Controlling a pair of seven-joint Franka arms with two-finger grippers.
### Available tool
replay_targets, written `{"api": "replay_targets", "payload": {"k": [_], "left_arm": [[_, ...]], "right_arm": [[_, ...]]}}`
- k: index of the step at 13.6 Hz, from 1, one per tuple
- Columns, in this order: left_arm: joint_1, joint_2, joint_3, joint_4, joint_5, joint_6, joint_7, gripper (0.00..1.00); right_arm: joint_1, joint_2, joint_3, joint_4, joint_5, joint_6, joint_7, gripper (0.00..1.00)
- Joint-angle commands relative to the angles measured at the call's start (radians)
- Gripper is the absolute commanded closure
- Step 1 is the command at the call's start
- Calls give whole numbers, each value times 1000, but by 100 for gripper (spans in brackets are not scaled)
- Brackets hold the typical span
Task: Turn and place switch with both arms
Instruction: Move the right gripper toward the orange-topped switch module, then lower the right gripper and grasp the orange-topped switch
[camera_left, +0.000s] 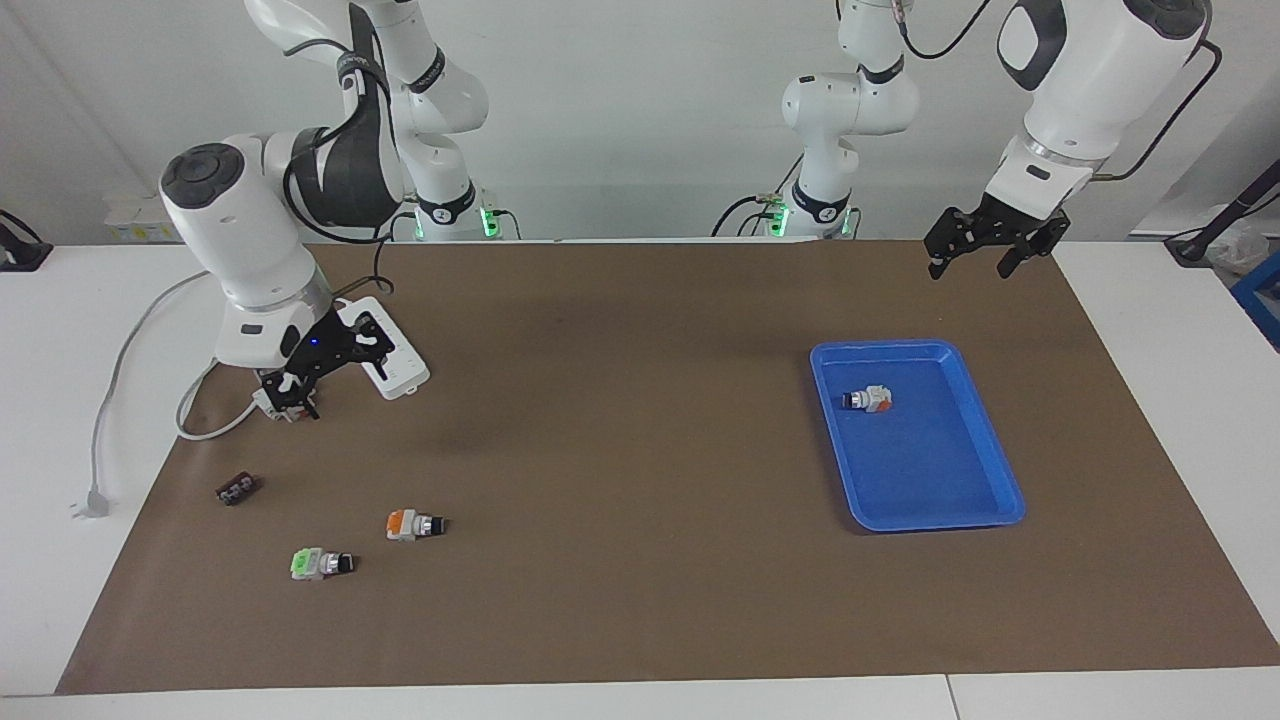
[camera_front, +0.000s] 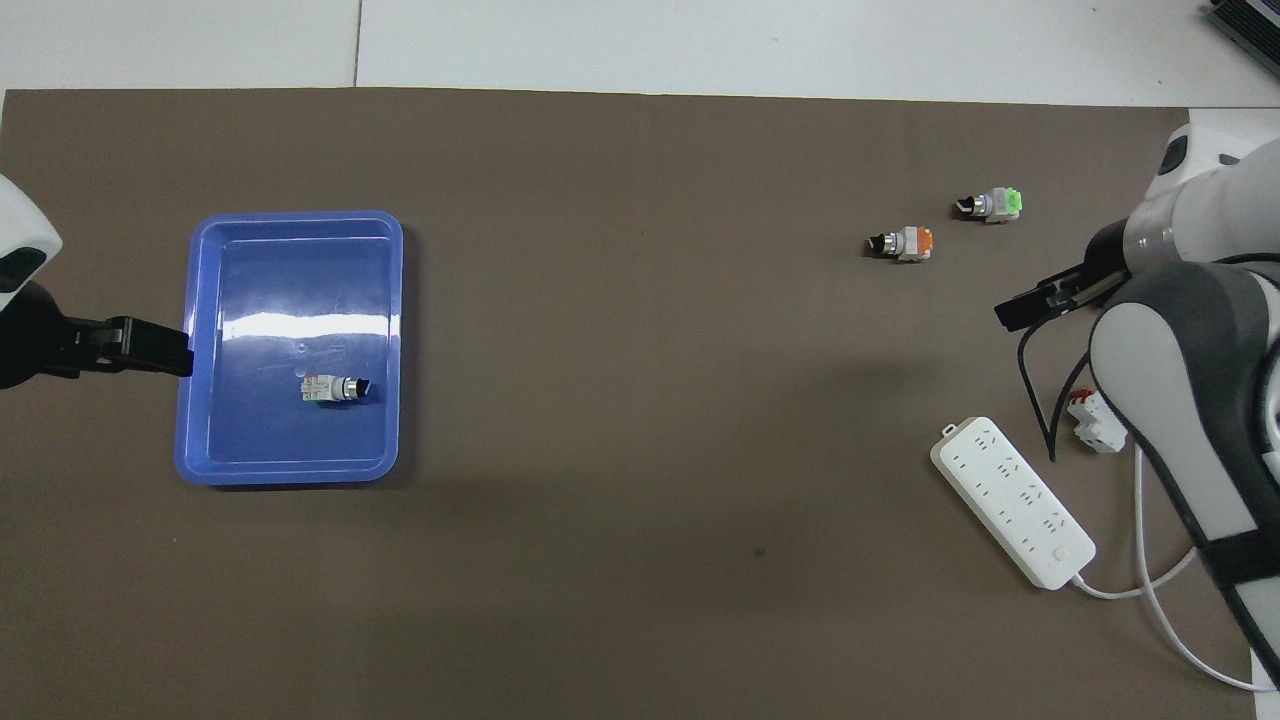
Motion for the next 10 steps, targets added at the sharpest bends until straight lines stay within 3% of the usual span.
{"api": "replay_targets", "payload": {"k": [1, 8, 10], "left_arm": [[2, -23, 2, -21, 2, 1, 5, 0], [2, -23, 2, -19, 2, 0, 5, 0], [2, -23, 2, -21, 2, 0, 5, 0]], "right_arm": [[-1, 36, 12, -1, -20, 58, -218, 0], [-13, 162, 16, 25, -15, 208, -711, 0], [-18, 180, 18, 28, -12, 211, -748, 0]]}}
